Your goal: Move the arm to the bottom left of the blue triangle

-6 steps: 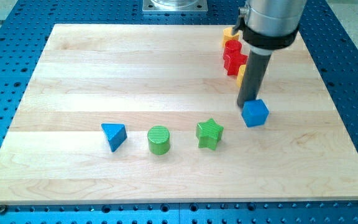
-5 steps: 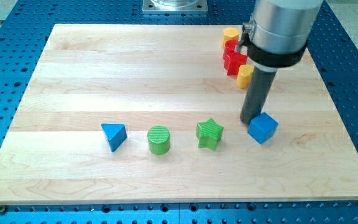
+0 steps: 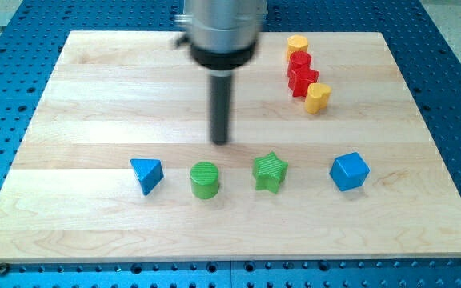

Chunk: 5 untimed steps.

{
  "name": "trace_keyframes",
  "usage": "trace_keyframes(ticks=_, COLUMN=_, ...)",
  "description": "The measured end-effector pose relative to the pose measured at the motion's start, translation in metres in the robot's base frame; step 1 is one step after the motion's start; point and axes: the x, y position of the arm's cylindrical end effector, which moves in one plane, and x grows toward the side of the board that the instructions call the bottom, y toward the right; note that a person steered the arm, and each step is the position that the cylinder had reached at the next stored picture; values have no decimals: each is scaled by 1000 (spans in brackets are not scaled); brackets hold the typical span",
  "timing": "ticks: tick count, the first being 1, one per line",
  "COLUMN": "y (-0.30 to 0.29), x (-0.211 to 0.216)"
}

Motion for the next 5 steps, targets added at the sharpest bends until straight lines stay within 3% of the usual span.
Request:
trace_keyframes(ticks=2, y=-229, x=22)
trace_keyframes(ticks=3, y=-242, x=75)
trace_keyframes(ticks=4, y=-186, x=134)
trace_keyframes(ticks=5, y=-94, x=148)
